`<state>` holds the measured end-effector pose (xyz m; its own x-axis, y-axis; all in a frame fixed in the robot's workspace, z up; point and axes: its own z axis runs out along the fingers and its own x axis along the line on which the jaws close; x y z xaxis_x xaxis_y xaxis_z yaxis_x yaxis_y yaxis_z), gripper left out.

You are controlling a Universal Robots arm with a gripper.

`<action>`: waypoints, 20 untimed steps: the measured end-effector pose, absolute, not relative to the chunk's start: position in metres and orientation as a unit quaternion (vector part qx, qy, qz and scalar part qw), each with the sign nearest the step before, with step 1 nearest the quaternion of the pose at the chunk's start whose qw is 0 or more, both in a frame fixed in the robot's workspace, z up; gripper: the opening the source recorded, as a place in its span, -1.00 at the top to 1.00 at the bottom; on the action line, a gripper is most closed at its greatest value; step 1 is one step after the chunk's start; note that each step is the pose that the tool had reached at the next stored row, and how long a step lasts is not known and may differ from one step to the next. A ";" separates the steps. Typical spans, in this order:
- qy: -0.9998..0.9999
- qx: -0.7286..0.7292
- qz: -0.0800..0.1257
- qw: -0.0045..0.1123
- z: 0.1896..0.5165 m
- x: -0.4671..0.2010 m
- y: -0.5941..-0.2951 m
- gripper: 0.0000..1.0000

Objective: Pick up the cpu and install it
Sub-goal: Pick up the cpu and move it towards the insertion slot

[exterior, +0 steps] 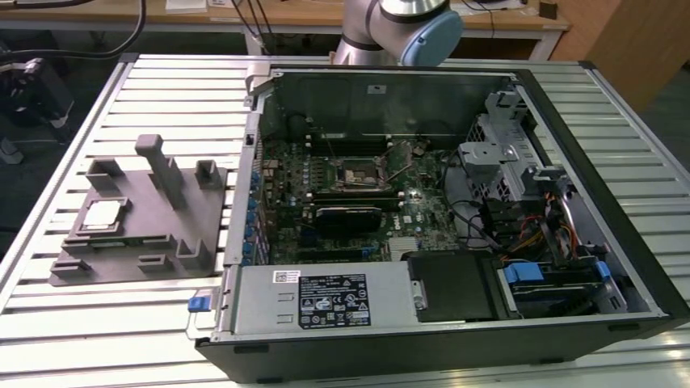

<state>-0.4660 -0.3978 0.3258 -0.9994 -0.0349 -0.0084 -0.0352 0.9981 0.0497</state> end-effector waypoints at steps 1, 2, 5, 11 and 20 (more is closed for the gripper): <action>1.000 -0.018 0.025 0.004 0.326 -0.466 -0.398 -0.61; 1.000 -0.018 0.025 0.004 0.325 -0.466 -0.398 -0.61; 1.000 -0.018 0.025 0.004 0.325 -0.466 -0.398 -0.61; 1.000 -0.018 0.025 0.004 0.323 -0.466 -0.398 -0.61; 1.000 -0.018 0.025 0.002 0.320 -0.466 -0.398 -0.61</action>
<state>-0.4657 -0.3978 0.3197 -0.9994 -0.0349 -0.0054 -0.0351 0.9981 0.0498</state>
